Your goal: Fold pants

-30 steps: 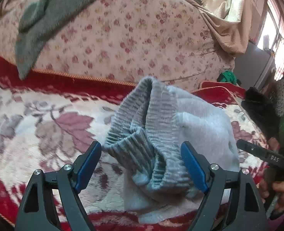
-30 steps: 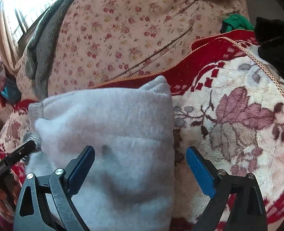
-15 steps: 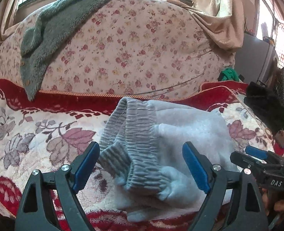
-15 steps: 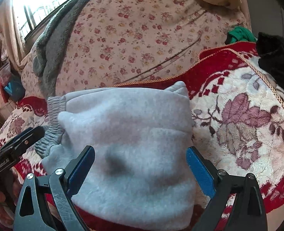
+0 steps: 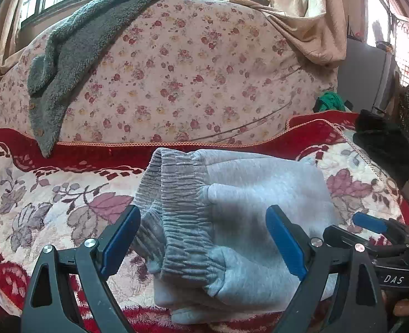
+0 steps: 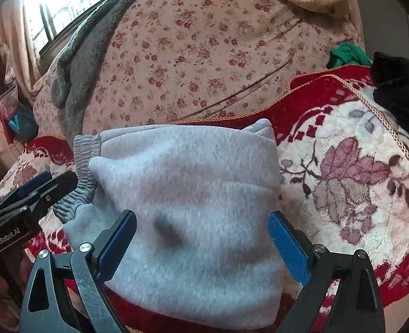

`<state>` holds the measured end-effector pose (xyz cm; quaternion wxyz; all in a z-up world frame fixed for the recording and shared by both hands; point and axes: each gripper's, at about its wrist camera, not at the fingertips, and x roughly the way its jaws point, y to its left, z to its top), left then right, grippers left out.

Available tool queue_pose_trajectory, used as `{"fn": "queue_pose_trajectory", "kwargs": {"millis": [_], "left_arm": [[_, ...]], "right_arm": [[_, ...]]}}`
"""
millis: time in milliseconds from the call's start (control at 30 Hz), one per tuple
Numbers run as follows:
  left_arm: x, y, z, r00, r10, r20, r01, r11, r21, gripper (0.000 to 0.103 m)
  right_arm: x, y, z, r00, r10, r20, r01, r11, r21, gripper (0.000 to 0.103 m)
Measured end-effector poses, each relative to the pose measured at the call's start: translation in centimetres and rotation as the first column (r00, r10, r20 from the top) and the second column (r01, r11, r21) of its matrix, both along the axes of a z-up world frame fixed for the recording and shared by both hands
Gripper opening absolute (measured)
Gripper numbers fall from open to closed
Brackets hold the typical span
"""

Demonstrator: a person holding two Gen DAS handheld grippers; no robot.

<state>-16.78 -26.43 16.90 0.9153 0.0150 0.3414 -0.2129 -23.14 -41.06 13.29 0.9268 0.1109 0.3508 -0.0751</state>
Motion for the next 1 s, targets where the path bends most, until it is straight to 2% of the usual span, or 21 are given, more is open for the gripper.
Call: {"fn": "queue_pose_trajectory", "kwargs": {"millis": [333, 1000], "left_arm": [[-0.4, -1.7, -0.2, 1.0, -0.019, 0.01, 0.018, 0.999, 0.042, 0.091], [0.3, -2.7, 0.1, 1.0, -0.011, 0.025, 0.01, 0.999, 0.049, 0.091]], "right_arm": [[-0.3, -0.3, -0.2, 1.0, -0.004, -0.003, 0.004, 1.0, 0.007, 0.098], [0.7, -0.8, 0.2, 1.0, -0.002, -0.016, 0.002, 1.0, 0.022, 0.1]]}}
